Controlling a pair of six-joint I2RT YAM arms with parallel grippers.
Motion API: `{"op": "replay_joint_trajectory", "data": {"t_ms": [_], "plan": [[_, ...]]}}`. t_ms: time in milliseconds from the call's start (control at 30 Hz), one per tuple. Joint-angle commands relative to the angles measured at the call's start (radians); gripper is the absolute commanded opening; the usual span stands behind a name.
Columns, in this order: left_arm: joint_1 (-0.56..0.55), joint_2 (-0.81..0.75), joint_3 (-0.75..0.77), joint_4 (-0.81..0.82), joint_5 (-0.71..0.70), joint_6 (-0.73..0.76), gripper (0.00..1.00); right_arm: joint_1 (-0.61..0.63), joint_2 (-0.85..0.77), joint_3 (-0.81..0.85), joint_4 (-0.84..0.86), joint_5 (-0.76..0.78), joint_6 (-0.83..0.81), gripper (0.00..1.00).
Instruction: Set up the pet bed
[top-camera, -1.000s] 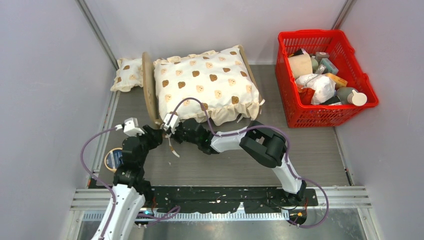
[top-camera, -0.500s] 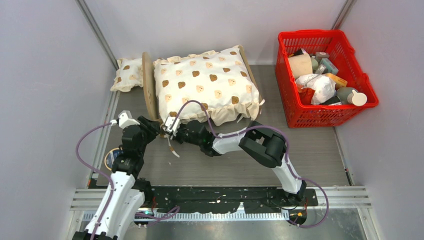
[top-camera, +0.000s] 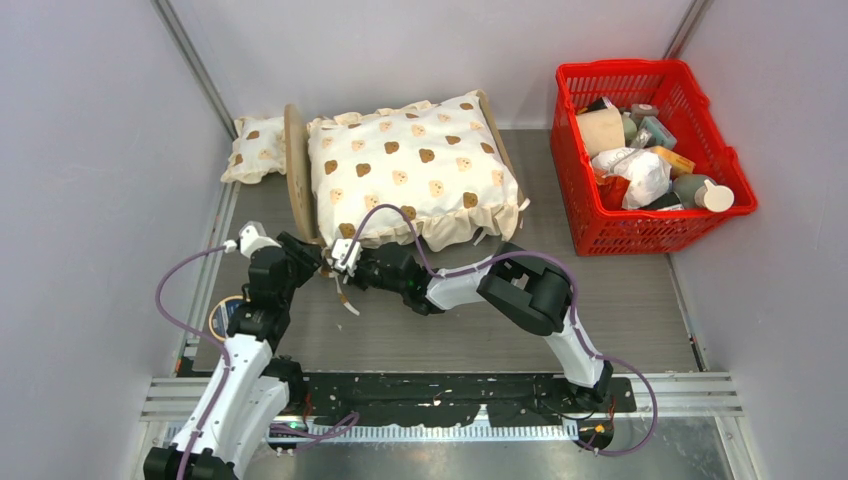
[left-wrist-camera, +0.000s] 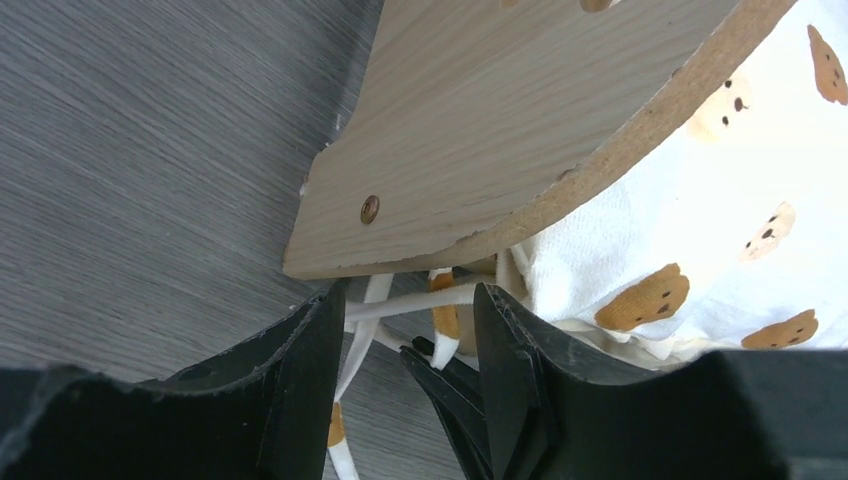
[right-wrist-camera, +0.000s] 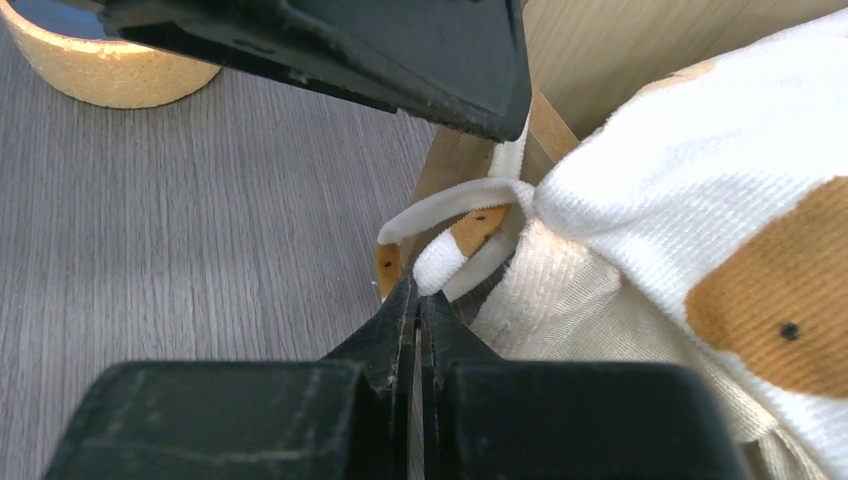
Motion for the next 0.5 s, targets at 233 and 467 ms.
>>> {"op": "replay_joint_trajectory", "data": {"t_ms": [233, 467], "plan": [[-0.04, 0.034, 0.073, 0.029, -0.087, -0.034, 0.51, 0.005, -0.004, 0.005, 0.035, -0.018, -0.048, 0.05], [-0.154, 0.071, 0.14, -0.061, -0.244, -0.036, 0.44, 0.008, -0.009, -0.003, 0.032, -0.023, -0.058, 0.05]]}}
